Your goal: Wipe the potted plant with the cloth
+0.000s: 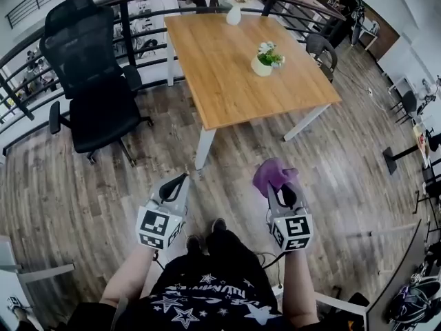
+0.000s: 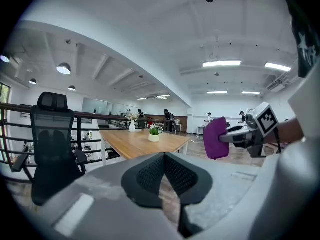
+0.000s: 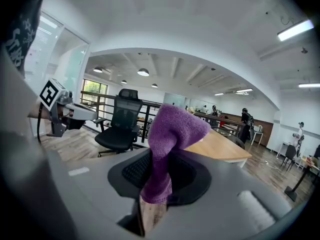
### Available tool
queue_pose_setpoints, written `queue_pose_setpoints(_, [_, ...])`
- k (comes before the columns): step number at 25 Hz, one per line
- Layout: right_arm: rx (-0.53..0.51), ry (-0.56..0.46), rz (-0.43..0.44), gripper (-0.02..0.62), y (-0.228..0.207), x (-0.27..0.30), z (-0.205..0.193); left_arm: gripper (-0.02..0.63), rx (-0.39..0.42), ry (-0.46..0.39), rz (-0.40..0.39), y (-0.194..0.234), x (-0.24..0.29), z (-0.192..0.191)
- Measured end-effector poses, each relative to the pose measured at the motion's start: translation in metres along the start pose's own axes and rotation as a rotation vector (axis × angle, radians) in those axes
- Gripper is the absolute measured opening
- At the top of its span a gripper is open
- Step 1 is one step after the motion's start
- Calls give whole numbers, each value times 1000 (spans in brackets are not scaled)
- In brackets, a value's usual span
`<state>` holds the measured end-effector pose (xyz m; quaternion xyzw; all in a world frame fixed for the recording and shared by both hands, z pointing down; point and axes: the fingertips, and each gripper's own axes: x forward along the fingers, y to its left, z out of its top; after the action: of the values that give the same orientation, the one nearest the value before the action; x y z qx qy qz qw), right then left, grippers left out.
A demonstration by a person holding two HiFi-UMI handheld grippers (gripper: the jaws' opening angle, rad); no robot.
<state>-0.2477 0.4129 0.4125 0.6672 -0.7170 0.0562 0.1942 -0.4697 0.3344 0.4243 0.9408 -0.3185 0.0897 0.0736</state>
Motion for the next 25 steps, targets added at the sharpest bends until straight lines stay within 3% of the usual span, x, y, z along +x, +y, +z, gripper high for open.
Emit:
queue_pose_setpoints(8, [-18, 24, 41, 81, 4, -2, -12, 2, 1, -1, 5, 3, 5, 0])
queue_pose_setpoints(13, [58, -6, 9, 83, -17, 8, -14, 2, 9, 10, -6, 2, 22, 1])
queue_pose_setpoints(16, [49, 0, 12, 83, -23, 18, -23, 2, 12, 29, -14, 3, 37, -6])
queue_pose_setpoints(25, [105, 13, -21, 84, -89, 68, -30, 2, 11, 74, -20, 10, 113, -5])
